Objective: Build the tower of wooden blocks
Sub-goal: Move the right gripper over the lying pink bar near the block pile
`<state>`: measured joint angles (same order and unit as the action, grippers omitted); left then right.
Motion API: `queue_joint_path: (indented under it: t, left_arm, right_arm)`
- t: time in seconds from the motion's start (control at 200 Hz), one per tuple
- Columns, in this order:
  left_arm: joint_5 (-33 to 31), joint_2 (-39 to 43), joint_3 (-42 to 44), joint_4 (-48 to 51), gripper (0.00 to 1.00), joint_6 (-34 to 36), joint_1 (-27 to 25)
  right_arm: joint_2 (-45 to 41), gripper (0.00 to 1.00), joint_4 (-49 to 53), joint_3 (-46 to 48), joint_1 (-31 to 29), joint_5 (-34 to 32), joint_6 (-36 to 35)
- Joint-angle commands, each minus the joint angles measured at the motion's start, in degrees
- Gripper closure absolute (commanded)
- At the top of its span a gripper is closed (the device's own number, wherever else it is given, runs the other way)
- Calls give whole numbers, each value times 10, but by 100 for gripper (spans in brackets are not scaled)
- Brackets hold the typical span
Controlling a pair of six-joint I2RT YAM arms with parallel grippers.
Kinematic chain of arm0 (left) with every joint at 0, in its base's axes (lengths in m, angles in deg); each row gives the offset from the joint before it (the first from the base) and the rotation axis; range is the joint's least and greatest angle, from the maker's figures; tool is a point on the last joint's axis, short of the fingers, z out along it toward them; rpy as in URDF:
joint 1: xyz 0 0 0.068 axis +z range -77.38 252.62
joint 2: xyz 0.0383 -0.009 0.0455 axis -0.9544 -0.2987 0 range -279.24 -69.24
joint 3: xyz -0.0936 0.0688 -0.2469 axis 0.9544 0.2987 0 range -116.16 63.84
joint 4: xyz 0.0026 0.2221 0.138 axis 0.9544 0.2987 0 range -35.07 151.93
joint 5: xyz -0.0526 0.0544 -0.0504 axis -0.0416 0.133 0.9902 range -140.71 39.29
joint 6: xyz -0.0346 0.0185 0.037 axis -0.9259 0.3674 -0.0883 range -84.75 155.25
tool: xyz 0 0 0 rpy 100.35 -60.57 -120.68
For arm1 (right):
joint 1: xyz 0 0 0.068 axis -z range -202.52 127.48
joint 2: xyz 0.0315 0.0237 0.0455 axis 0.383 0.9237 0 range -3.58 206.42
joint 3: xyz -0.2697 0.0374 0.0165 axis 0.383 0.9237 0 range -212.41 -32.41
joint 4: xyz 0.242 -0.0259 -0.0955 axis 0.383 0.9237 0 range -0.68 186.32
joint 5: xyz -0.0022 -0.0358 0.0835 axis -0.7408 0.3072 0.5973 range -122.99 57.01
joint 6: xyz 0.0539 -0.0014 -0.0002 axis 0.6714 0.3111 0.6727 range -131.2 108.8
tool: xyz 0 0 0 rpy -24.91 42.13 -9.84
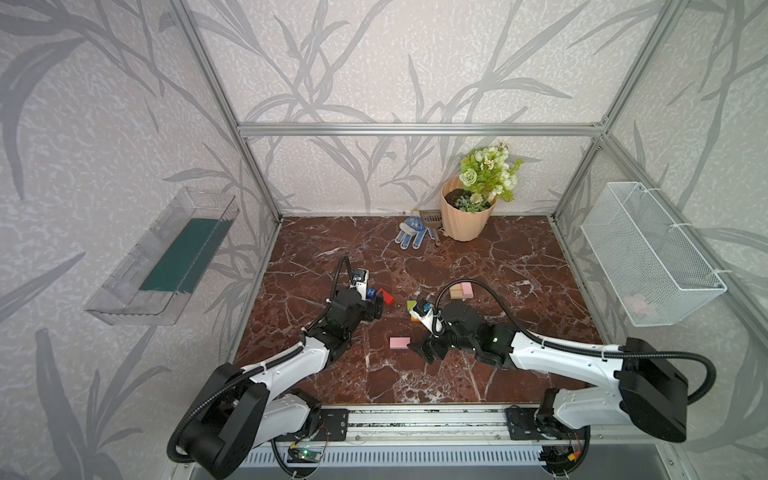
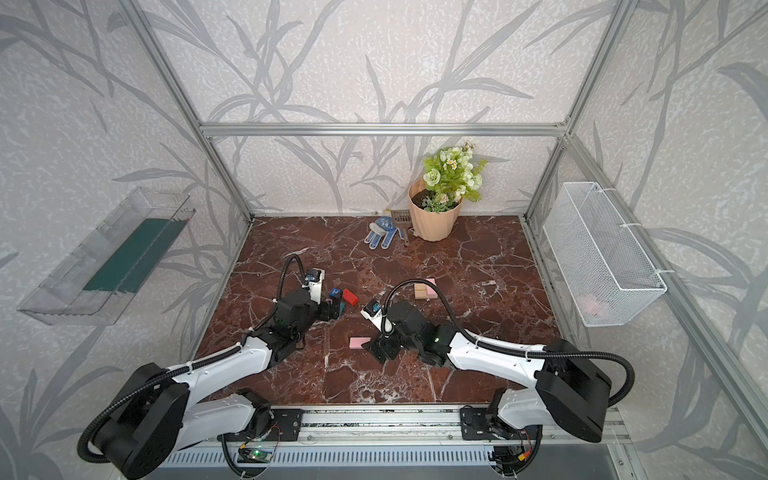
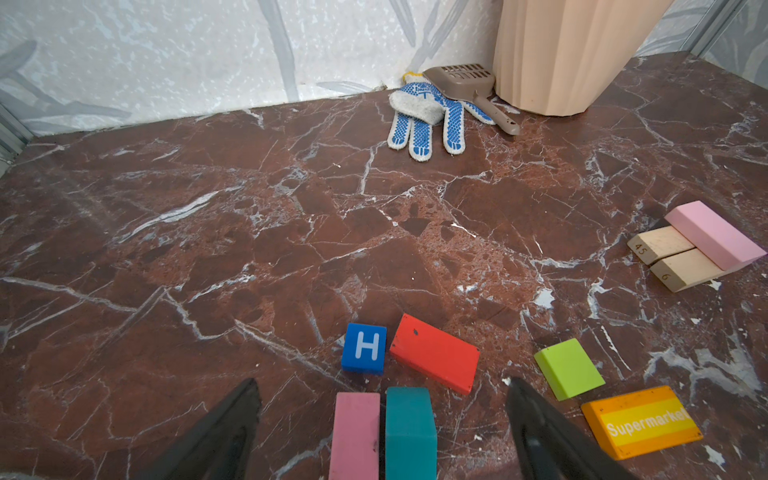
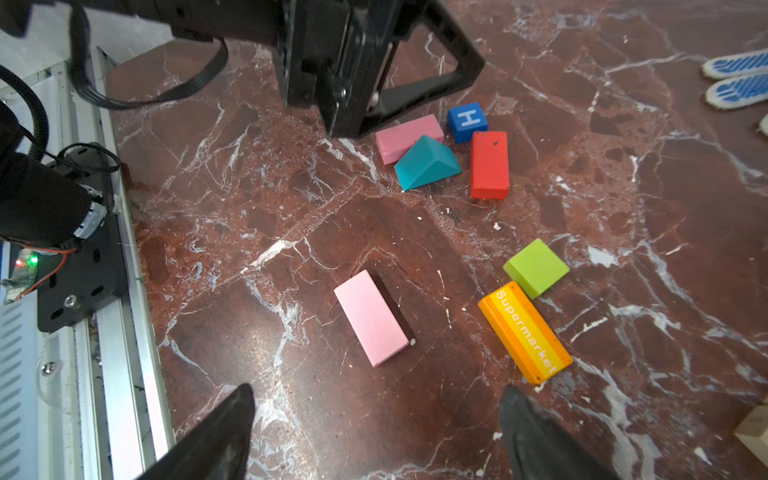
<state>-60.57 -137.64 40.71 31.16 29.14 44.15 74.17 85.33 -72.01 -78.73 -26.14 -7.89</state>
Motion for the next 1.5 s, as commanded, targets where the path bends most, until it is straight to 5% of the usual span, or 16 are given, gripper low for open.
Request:
queue_joint_path:
  t: [0.0,0.175,0.38,0.59,0.8,1.13,1.494]
  left_arm:
    - [-23,-2,-10,7,7,13,-7]
    - [-26,-8,-14,8,7,18,-13]
    - [-46,-2,-10,4,7,21,-22]
    - [-59,-2,-8,0,6,19,-22]
    - [-123,12,-5,4,2,-9,-20]
    - [-131,35,12,-6,1,-17,-15]
    - [-128,50,24,-14,1,-21,-10]
  right_arm:
    - [27,9,-3,-27,-5,38,-15]
    - [96,10,24,-65,-20,42,-31]
    - [210,23,127,-177,-20,15,-32]
    - [262,22,140,-203,-54,-8,-49]
    - [278,22,148,-209,-57,-30,-52]
    - [297,23,172,-228,-57,-68,-49]
    - [304,39,181,-233,-57,-82,-29]
